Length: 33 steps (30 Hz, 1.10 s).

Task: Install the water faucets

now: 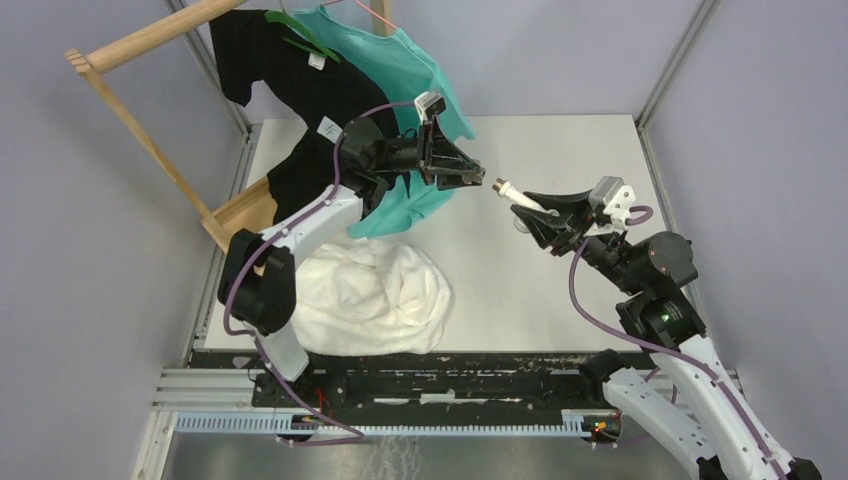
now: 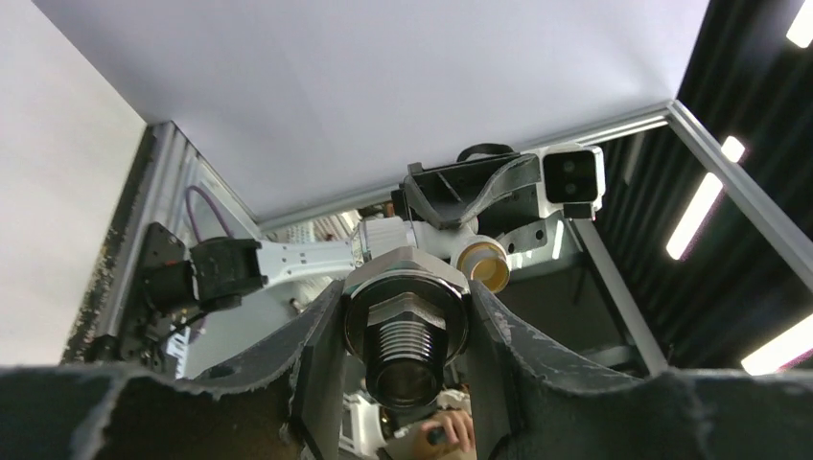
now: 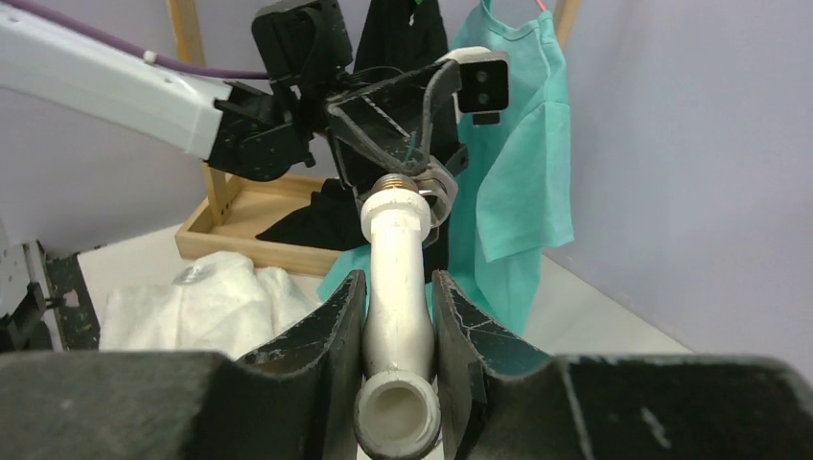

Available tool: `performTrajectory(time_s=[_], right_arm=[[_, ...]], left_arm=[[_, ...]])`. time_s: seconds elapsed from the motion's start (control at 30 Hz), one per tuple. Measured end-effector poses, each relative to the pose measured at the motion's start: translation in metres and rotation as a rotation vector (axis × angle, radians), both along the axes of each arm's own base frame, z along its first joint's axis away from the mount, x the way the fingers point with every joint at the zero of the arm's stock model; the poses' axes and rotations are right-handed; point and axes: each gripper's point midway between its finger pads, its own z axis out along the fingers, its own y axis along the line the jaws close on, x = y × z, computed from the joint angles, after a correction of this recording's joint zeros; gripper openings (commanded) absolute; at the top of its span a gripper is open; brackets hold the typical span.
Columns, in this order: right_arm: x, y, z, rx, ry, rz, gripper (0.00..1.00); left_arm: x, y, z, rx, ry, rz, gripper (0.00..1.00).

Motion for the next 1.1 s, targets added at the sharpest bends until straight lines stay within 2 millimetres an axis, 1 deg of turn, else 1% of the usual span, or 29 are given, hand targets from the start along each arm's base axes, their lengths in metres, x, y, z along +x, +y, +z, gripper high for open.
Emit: performTrajectory(time_s=[0.17,0.37,0.53,0.8,1.0,1.1], right_arm=[[-0.007,0.002,0.001,-0.102,-0.052,0.027,0.01],[-0.013,0.0,0.004,-0.211,-0.114,0.04,0.01],[-0.01,-0.002,-0.009,-0.284,-0.119,0.029,0.01],[-0.003,-0.005,-0.01,-0.338,-0.17,-0.007,0.01],[0.005,-0.003,-0.021,-0.389,-0.165,-0.01,0.01],[0.007,-0.003,-0.025,-0.404,-0.16,-0.008,0.01]], left_arm=[[-0.005,0.001,-0.001,-0.018,0.067,-0.087,0.03],[-0.017,0.006,0.012,-0.03,0.052,-0.145,0.03],[-0.02,0.006,0.012,-0.021,0.057,-0.161,0.03],[-0.025,0.0,0.009,-0.002,0.093,-0.179,0.03],[-0.031,-0.008,0.007,0.018,0.11,-0.197,0.03],[-0.037,-0.014,0.01,0.022,0.098,-0.213,0.03]])
